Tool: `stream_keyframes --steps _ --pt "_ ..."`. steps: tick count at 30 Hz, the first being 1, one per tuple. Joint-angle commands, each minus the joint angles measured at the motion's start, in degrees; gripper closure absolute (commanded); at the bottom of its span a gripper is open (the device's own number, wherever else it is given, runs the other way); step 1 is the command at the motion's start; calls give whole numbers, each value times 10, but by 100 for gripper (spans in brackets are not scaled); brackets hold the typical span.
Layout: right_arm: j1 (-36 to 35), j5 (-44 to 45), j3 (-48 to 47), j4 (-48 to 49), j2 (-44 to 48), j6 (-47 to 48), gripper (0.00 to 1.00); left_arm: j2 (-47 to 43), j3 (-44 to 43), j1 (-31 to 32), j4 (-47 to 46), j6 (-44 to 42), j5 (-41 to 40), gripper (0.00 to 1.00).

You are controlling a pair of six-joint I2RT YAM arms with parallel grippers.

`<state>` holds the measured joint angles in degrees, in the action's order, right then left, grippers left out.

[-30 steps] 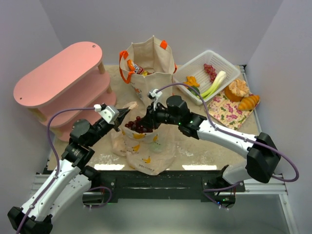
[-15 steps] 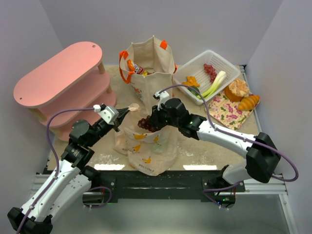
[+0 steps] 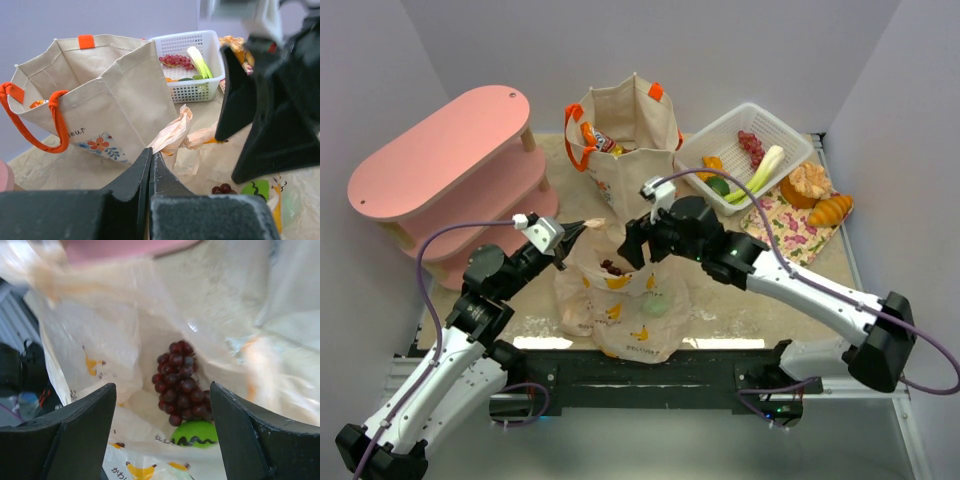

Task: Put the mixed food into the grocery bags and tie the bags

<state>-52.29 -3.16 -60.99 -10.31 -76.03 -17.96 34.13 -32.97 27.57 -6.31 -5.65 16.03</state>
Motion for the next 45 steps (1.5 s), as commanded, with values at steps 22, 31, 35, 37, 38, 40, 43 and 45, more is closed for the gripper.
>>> stream_keyframes --steps 22,31,35,37,38,40,43,45 --pt "414 195 -609 -167 -526 268 29 9 -3 4 -20 -10 -7 100" --pt "432 340 -712 -137 -686 342 32 18 -4 4 -17 -14 -10 100" --pt "450 373 -693 -91 -700 342 36 24 -5 4 -16 -14 -10 100" --pt "454 382 -684 -76 -702 352 34 28 -5 4 -16 -16 -10 100" --pt "457 383 -680 -60 -702 357 34 29 -5 3 -16 -15 -10 100" --pt "459 381 -672 -44 -702 377 33 33 -5 4 -16 -15 -9 100" --pt "462 388 -677 -24 -710 402 32 36 -6 4 -15 -15 -10 100" --pt "463 388 -686 -22 -720 407 31 38 -6 4 -15 -16 -10 100"
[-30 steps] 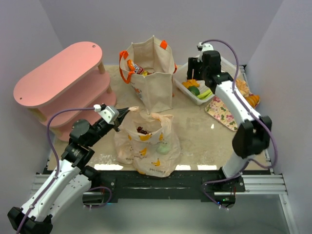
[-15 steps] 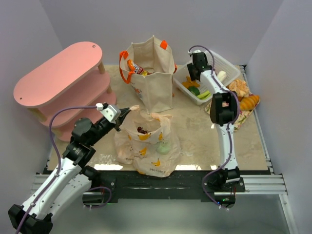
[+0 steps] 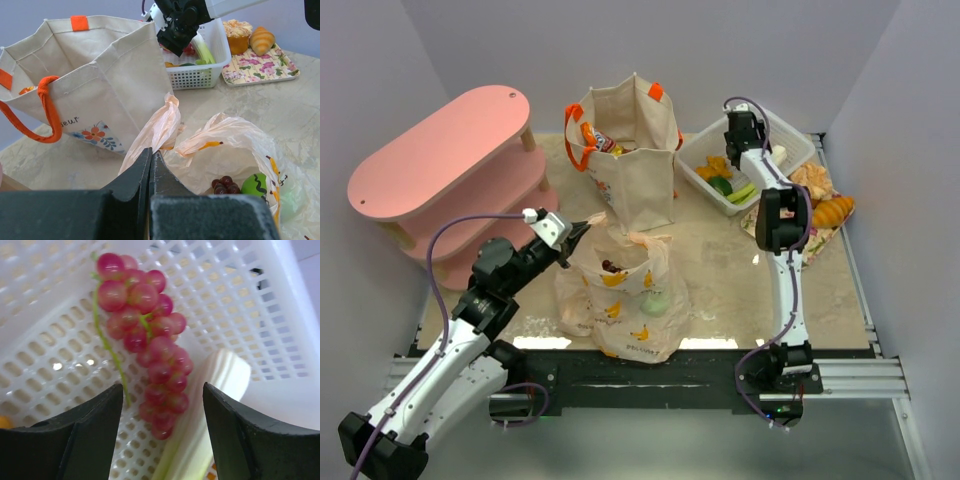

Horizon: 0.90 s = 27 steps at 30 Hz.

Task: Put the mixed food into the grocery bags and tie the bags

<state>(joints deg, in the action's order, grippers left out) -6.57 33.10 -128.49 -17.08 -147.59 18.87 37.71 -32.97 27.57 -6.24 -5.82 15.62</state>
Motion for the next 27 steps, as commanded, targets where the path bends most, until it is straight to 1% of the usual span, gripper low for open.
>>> stream_keyframes --steps 1,4,6,8,10,11,13,15,16,17,18,19,20,22,23,25,26,27 --pt "11 22 -22 43 -8 41 31 3 -6 4 -16 -14 -6 100" --pt "22 6 -60 17 -28 32 29 6 -7 4 -15 -14 -6 100" --pt "26 -34 -85 -15 -45 27 29 7 -7 4 -15 -14 -5 100" --pt "29 -64 -90 -30 -52 33 28 9 -7 4 -15 -14 -4 100" --pt "29 -79 -88 -38 -60 40 30 10 -8 3 -15 -14 -3 100" --pt "29 -87 -86 -44 -61 41 35 10 -8 4 -15 -14 -3 100" --pt "30 -102 -84 -49 -67 41 40 10 -9 4 -15 -14 -2 100" --pt "29 -108 -84 -58 -66 39 54 8 -8 4 -14 -15 -2 100" --pt "30 -107 -82 -58 -58 37 63 7 -8 4 -14 -15 -2 100" --pt "29 -108 -77 -53 -52 35 79 4 -8 4 -15 -15 -2 100" --pt "29 -108 -68 -52 -45 33 82 3 -8 4 -15 -14 -2 100" --pt "29 -110 -63 -49 -35 31 83 3 -8 3 -15 -15 -2 100" --pt "29 -111 -59 -46 -14 29 91 0 -8 4 -14 -14 -2 100" --pt "26 -119 -48 -44 14 21 96 -3 -8 4 -14 -14 -3 100" --pt "24 -125 -43 -41 49 17 100 -5 -8 3 -15 -15 -2 100" --pt "21 -159 -24 -40 88 -1 100 -8 -9 4 -14 -15 -2 100" --pt "20 -174 -14 -36 137 -8 100 -11 -8 4 -15 -14 -2 100" --pt "17 -183 13 -32 162 -26 100 -13 -10 4 -15 -14 -3 100"
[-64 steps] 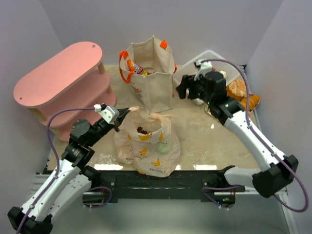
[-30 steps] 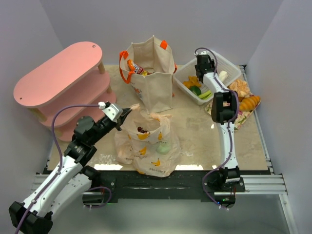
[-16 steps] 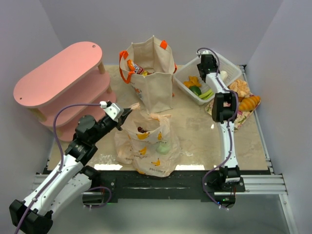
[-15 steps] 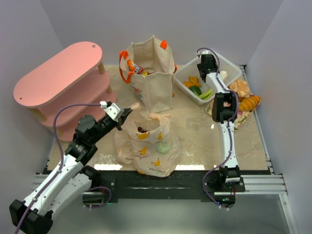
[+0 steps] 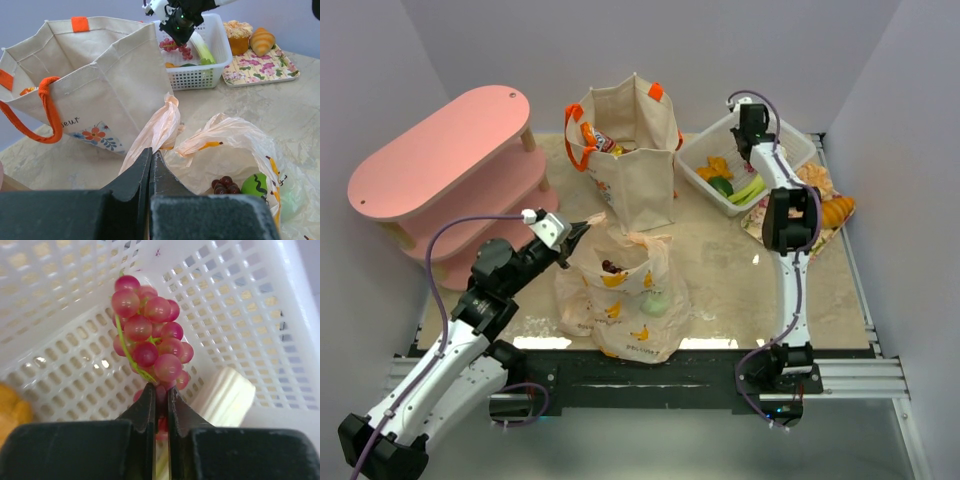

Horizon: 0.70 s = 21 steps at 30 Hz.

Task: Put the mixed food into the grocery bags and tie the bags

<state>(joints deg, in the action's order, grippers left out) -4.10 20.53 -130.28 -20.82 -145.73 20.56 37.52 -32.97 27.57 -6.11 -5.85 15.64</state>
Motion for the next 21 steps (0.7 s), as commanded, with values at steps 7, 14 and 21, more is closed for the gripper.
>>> stream_keyframes --steps 7,14,21 --pt "-15 -125 251 84 417 -150 100 -21 -9 4 -15 -14 -8 100" --pt "-103 -265 496 106 636 -192 100 -23 -9 4 -21 -6 12 100" --pt "-245 -337 594 69 719 -172 100 -22 -8 4 -25 4 28 100"
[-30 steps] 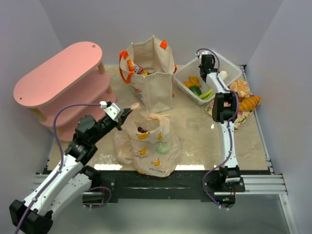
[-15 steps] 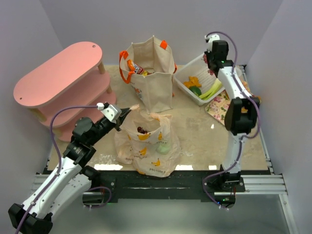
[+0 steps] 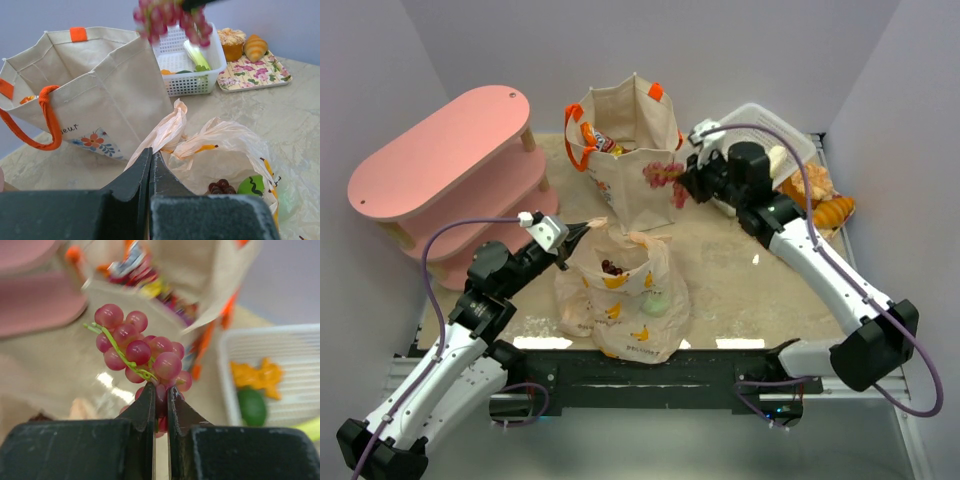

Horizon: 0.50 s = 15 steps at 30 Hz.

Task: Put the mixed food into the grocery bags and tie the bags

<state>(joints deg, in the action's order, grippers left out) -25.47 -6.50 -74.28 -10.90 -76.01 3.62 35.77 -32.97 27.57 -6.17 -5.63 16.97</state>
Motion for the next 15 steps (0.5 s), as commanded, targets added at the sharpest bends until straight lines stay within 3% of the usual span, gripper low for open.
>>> stream_keyframes --steps 1,9,15 --pt "-40 -76 40 -35 34 -1 100 -4 -9 4 -24 2 15 100" --pt "-130 -105 10 -157 24 26 100 -2 -9 4 -24 1 6 100" --pt "-205 -94 -8 -185 -22 44 100 1 -10 4 -23 1 7 100"
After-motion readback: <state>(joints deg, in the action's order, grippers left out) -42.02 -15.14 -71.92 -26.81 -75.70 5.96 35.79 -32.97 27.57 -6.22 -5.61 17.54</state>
